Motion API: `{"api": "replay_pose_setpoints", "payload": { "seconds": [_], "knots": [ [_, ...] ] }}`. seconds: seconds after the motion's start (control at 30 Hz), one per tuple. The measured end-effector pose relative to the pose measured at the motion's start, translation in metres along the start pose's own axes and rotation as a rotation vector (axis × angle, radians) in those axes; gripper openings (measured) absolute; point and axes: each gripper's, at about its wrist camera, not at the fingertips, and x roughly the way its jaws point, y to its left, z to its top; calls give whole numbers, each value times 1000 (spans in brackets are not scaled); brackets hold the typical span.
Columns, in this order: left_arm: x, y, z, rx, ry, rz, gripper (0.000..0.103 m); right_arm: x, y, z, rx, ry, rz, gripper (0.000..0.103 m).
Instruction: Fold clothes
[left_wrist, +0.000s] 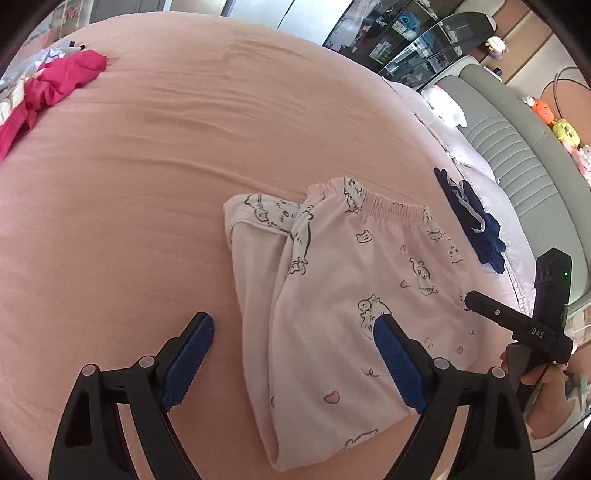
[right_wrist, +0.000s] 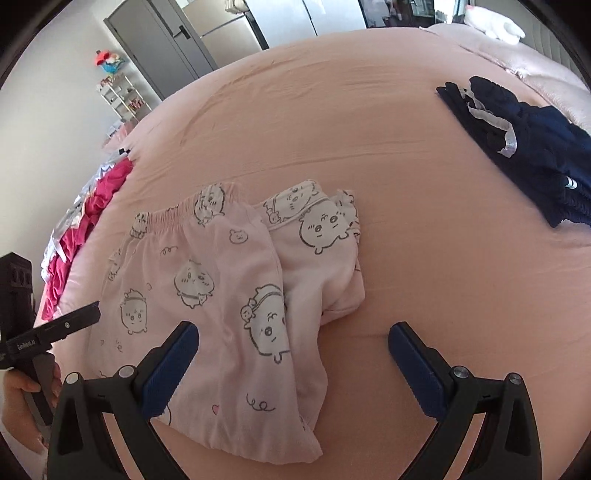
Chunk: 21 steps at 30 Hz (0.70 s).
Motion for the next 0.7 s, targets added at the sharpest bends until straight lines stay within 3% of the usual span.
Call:
{"api": "replay_pose_setpoints", "payload": {
  "seconds": [0.07,0.13,0.17,0.3,0.4,0.47,0.5,0.53,0.6,0.67,0.7],
  "knots": [
    [6,2,0,-19,-16,-27,90,5,-14,-3,31,1,5,103],
    [7,7,-2,-60,-46,-82,102,-2,-26,-7,34,-11,-1,103],
    [6,8,-3,-76,-49,-90,102,-1,-22,-9,14,-16,-23,103],
    [9,-10,-3,-11,-13,-23,102,8,-1,-12,-90,5,-142,103],
    [12,-25,-4,54,-2,42,102,11,13,-2,-51,33,-54,103],
    [10,-30,-6,73,-18,32,80,13,21,-1,-35,44,70,100],
    [10,-30,-6,70,-17,4,39,17,28,-1,-52,53,84,91],
    [11,-29,-7,67,-16,-25,25,23,35,-1,-78,62,78,88],
    [12,-23,-7,47,-11,-64,25,26,35,4,-74,46,80,66],
    [12,-16,-5,17,-12,-75,25,24,19,9,29,30,141,54],
    [12,-12,-4,1,-13,-80,25,23,11,11,71,18,166,52]
  ]
}}
